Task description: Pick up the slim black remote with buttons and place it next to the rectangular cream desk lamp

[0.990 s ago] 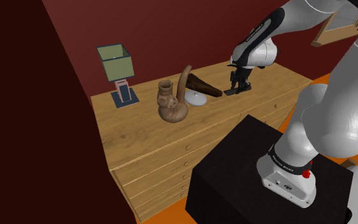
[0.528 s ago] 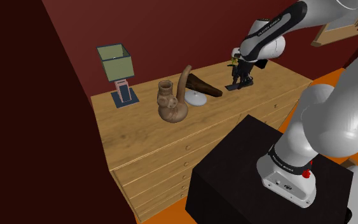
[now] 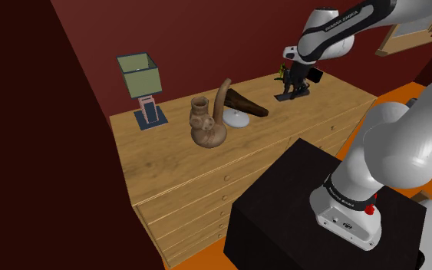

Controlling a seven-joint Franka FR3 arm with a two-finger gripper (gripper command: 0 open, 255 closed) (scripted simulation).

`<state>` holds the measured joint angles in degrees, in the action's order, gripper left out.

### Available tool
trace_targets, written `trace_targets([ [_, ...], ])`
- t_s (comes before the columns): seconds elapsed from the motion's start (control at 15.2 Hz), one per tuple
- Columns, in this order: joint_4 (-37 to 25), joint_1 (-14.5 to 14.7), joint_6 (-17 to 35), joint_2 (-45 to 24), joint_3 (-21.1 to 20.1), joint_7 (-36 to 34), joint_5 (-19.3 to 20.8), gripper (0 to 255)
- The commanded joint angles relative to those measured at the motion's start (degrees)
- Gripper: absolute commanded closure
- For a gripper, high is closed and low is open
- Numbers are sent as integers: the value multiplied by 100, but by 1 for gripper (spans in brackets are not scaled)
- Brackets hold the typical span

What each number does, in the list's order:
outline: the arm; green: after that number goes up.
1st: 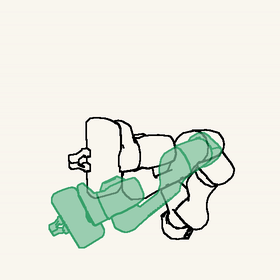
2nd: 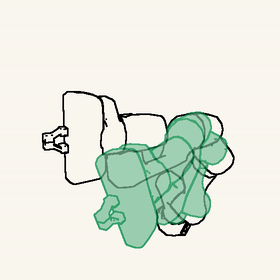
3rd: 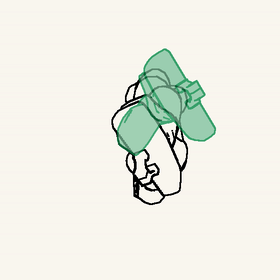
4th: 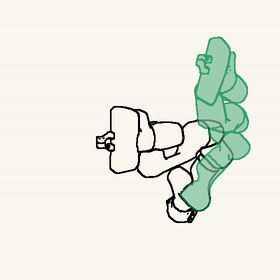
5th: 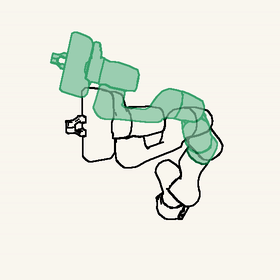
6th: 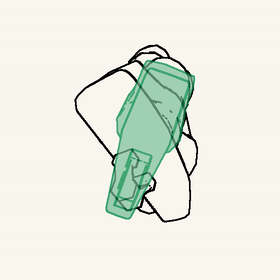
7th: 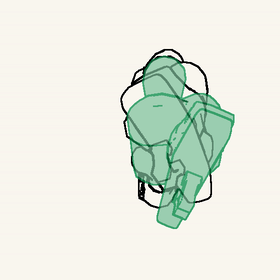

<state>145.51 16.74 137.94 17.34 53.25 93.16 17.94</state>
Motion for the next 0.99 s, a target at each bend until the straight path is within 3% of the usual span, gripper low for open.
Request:
trace_targets([
  [0.0, -74, -55, -193, 129, -107, -76, 65, 255],
  [0.92, -667, -325, -1487, 876, -707, -316, 252, 255],
])
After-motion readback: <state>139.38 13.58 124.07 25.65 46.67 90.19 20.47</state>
